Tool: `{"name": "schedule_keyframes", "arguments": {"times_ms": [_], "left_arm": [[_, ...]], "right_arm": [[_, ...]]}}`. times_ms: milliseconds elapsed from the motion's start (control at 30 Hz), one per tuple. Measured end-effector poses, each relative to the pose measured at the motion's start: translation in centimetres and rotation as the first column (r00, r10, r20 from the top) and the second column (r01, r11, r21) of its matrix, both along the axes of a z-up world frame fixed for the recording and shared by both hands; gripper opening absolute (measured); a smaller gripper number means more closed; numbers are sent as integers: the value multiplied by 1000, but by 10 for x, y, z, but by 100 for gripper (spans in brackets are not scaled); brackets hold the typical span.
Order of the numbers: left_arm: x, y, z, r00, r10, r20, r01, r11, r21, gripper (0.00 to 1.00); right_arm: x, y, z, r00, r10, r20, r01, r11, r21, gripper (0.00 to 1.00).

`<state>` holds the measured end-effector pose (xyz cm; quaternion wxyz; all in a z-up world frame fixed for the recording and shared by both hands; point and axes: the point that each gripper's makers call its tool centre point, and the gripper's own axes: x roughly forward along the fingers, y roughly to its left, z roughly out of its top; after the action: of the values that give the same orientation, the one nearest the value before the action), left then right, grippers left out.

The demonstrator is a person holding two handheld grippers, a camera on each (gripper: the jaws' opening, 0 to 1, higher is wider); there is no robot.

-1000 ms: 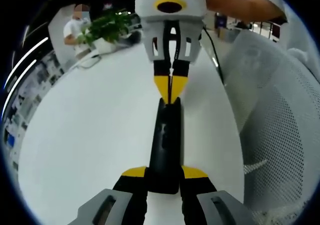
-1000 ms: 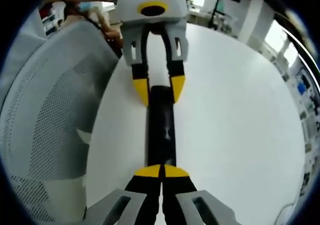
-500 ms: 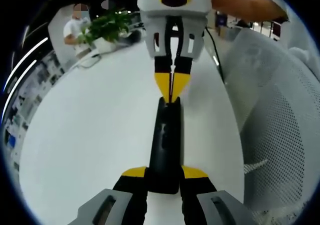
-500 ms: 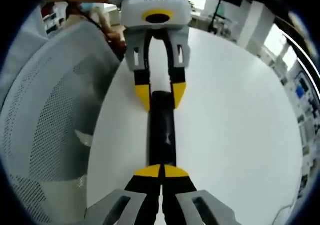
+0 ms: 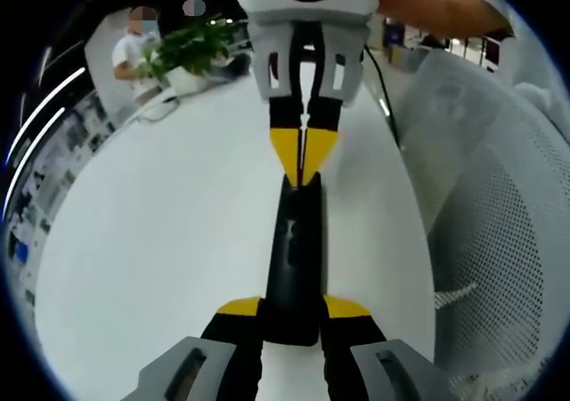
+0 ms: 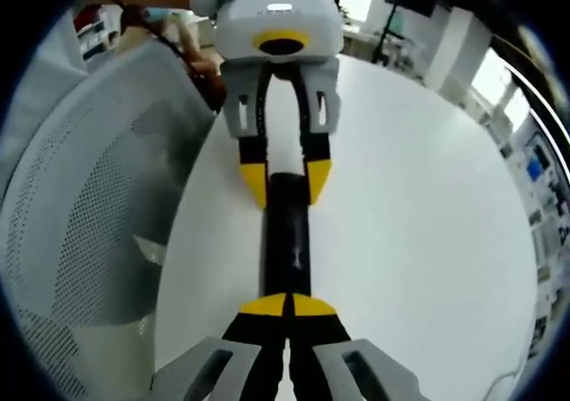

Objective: Press the specified remote control buttons in sequence, fully releasing each button before pressing the next.

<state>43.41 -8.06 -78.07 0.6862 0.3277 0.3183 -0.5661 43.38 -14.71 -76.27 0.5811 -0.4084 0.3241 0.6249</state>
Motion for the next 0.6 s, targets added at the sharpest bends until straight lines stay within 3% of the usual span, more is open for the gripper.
{"name": "schedule_keyframes", "arguments": {"times_ms": [600], "left_arm": [[1,1,0,1000,2,-4,-2,1000,-9,23]], "right_arm": [[0,8,-8,1000,25,-18,-25,1000,-8,0]]}}
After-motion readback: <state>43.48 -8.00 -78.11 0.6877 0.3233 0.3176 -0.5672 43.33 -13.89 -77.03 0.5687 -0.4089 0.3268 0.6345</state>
